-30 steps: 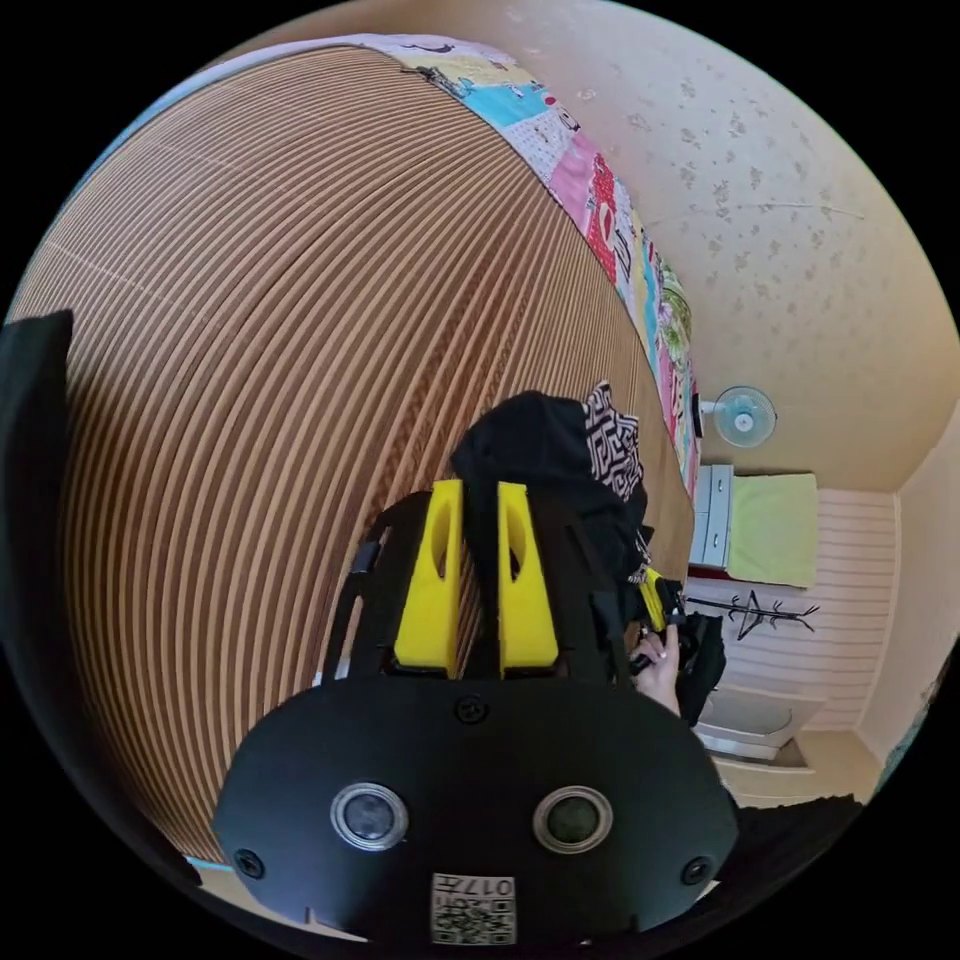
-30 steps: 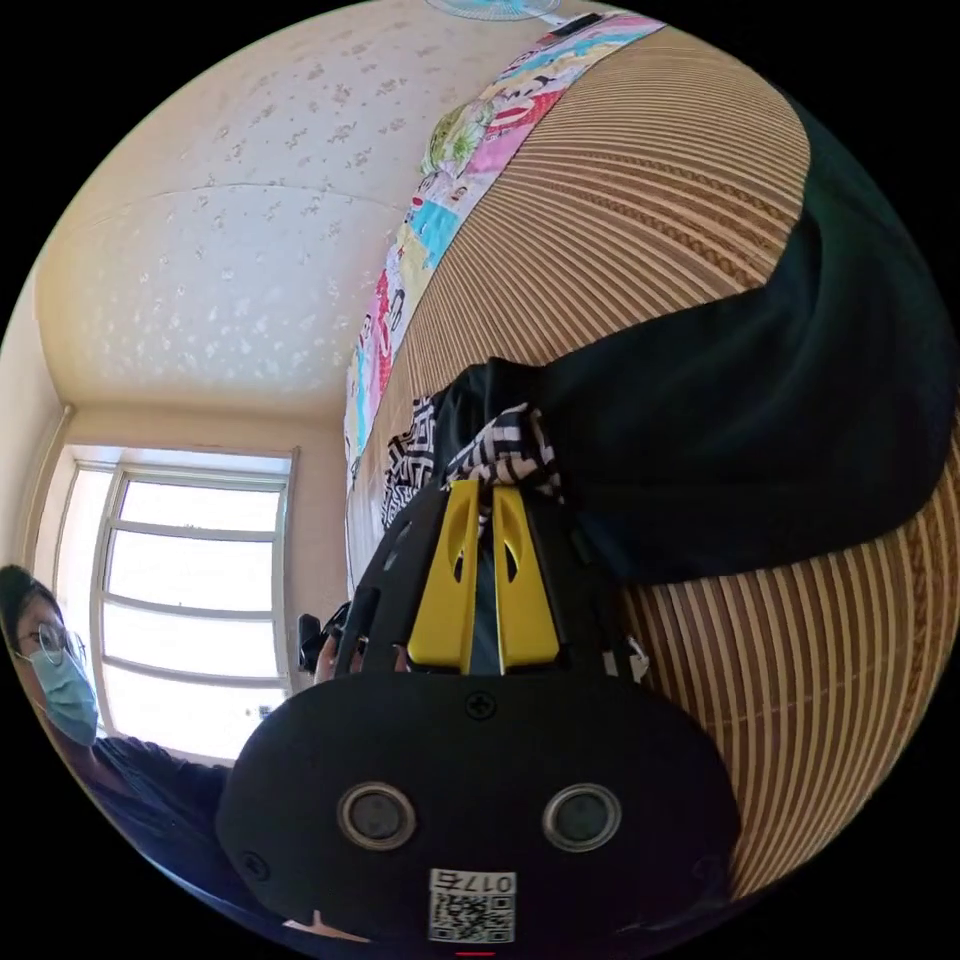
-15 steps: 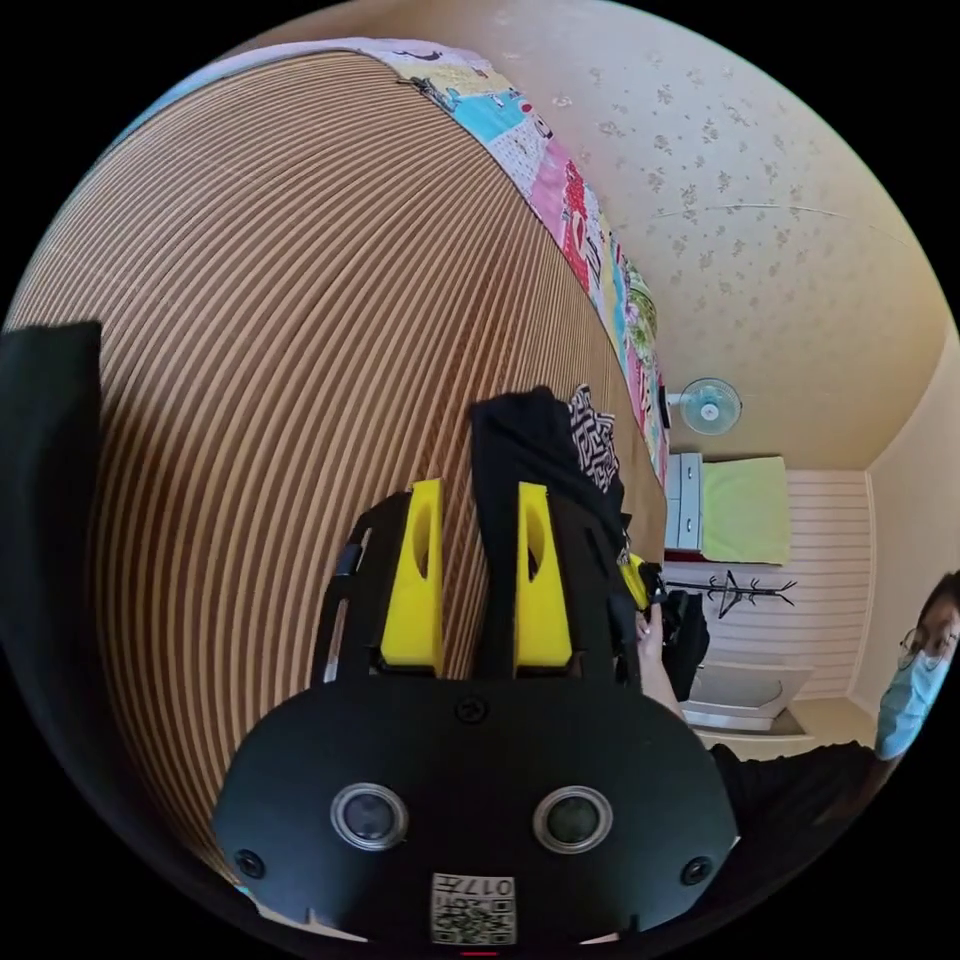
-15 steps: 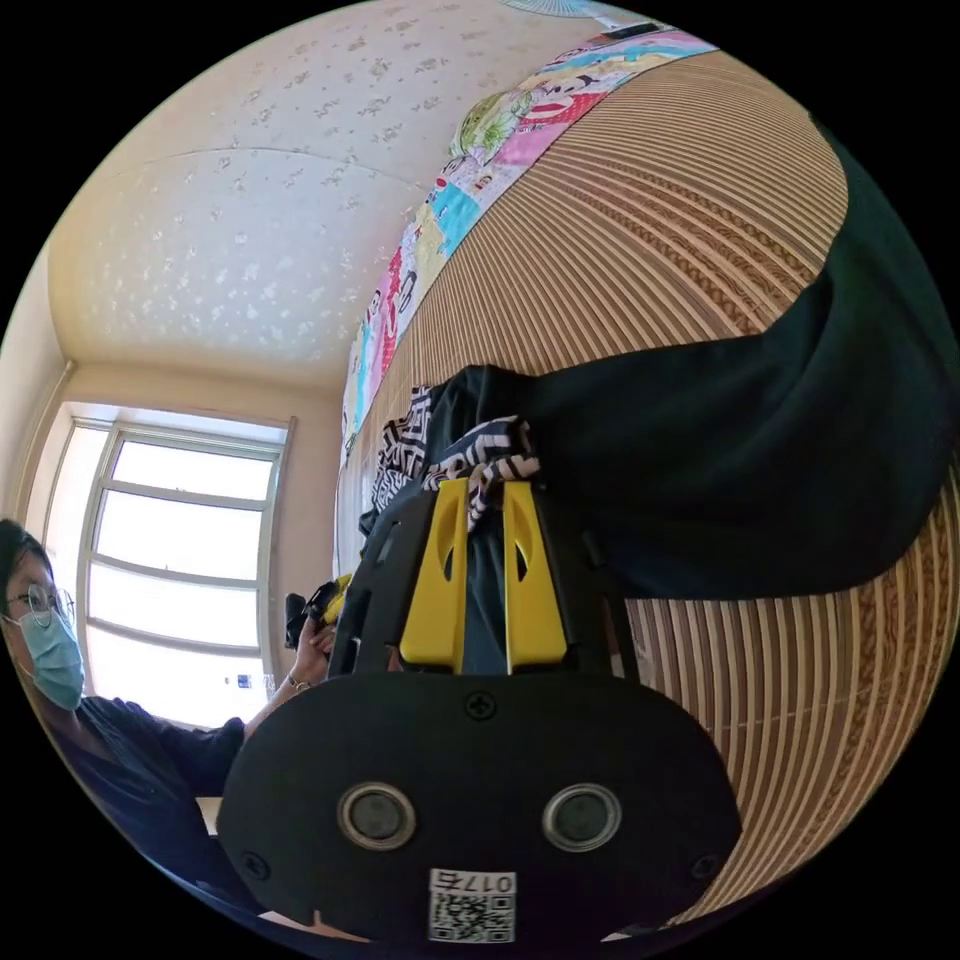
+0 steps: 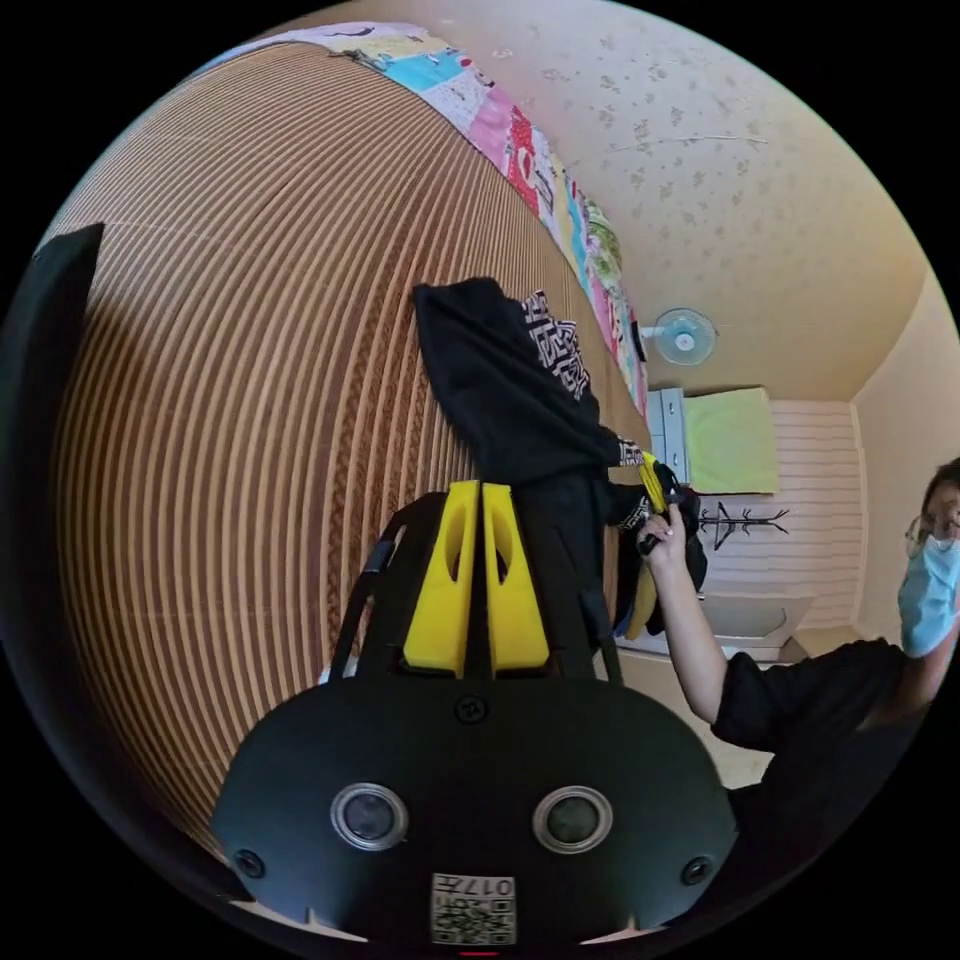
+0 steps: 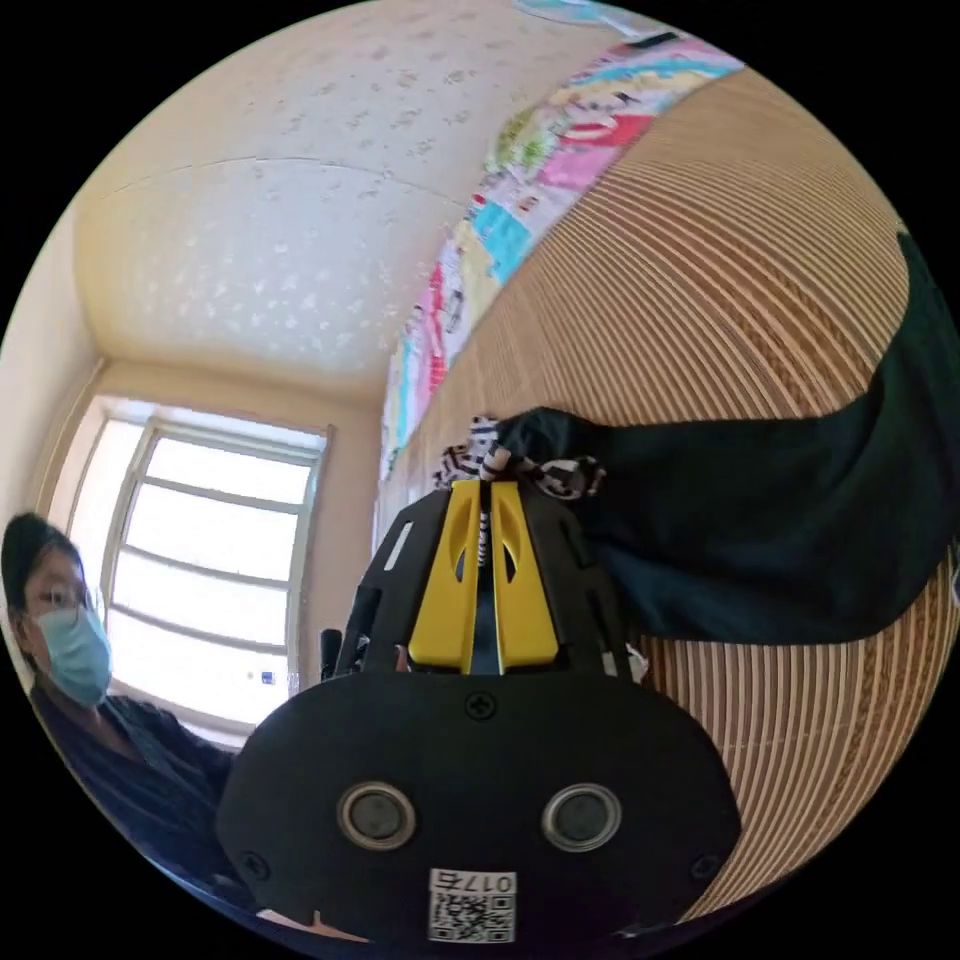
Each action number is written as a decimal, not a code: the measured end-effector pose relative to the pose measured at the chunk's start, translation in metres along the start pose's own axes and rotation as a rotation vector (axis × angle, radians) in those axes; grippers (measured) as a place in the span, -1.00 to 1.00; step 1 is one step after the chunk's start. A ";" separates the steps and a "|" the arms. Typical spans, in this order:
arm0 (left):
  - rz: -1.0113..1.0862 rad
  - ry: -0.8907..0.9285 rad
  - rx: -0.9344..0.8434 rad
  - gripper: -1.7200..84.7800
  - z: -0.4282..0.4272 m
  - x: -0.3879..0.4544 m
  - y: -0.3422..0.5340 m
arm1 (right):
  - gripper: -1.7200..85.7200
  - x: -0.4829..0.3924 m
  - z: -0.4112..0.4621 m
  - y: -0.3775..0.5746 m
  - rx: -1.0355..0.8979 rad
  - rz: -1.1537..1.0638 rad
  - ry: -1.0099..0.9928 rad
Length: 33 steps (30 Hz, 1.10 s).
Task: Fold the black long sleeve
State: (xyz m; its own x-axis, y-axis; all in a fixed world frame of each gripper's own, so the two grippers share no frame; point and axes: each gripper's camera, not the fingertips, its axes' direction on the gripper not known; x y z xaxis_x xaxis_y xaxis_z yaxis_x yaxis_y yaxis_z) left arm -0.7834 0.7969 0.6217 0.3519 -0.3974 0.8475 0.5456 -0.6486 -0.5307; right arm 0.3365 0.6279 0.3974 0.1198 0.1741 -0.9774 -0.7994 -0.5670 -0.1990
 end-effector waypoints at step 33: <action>-0.217 -0.045 0.193 -0.84 0.044 -0.002 0.042 | -0.66 0.159 -0.154 0.093 0.536 0.917 -0.277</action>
State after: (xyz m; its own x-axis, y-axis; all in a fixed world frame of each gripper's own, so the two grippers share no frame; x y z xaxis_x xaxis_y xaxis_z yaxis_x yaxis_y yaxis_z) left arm -0.7276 0.7993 0.5972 0.2419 -0.2313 0.9423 0.7449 -0.5780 -0.3331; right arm 0.3720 0.4794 0.2131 -0.7340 0.0778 -0.6747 -0.6771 -0.1618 0.7179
